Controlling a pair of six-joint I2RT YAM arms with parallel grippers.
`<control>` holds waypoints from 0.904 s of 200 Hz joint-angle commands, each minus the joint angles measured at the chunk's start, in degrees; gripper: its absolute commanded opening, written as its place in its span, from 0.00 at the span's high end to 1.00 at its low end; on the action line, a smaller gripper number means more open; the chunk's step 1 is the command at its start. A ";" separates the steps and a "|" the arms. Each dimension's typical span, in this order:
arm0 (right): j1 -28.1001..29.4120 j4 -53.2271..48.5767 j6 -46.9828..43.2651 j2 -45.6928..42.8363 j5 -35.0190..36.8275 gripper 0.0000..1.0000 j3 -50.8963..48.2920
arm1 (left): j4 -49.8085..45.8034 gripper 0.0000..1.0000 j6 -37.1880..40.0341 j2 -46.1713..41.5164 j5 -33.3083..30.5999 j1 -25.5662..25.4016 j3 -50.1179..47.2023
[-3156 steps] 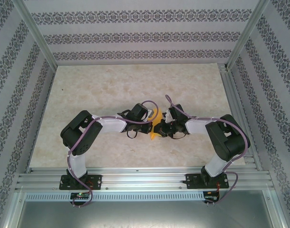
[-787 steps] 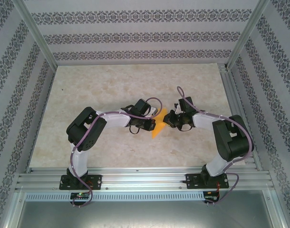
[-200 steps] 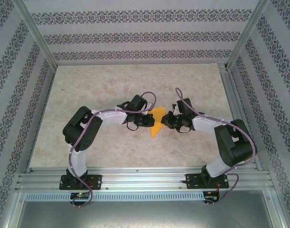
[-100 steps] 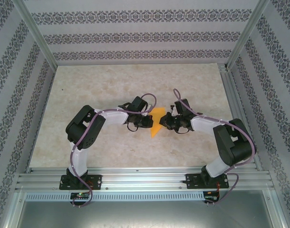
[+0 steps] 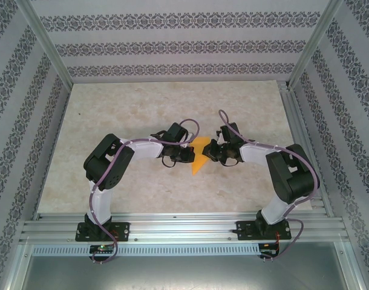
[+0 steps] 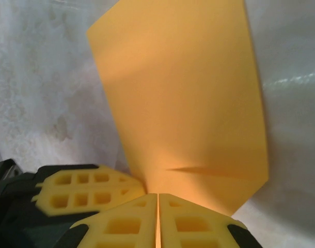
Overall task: Fold a paper plane with a square sheet of paper (pick it up from the middle)
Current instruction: Third fold the triangle at the center of the table.
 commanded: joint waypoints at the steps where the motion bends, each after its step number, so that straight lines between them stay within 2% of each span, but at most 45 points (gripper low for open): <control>1: -0.38 -0.27 -2.35 3.30 1.63 0.91 1.14 | -2.81 0.98 2.18 1.52 -2.70 -0.22 0.58; 31: -1.33 1.04 -2.72 5.53 1.10 0.91 -0.75 | -3.09 0.98 2.26 2.06 -2.83 -0.22 0.78; 90: -4.84 -2.41 -4.01 -2.88 -1.01 0.89 2.06 | -4.55 0.98 2.73 2.33 -3.11 -0.22 0.85; 114: -5.34 -5.29 -5.87 -0.63 -0.26 0.90 4.00 | -4.60 0.99 2.62 2.48 -3.05 -0.22 1.00; 181: -4.65 -2.74 -5.44 7.13 0.81 0.90 3.35 | -4.54 0.99 2.69 2.68 -3.11 -0.22 0.91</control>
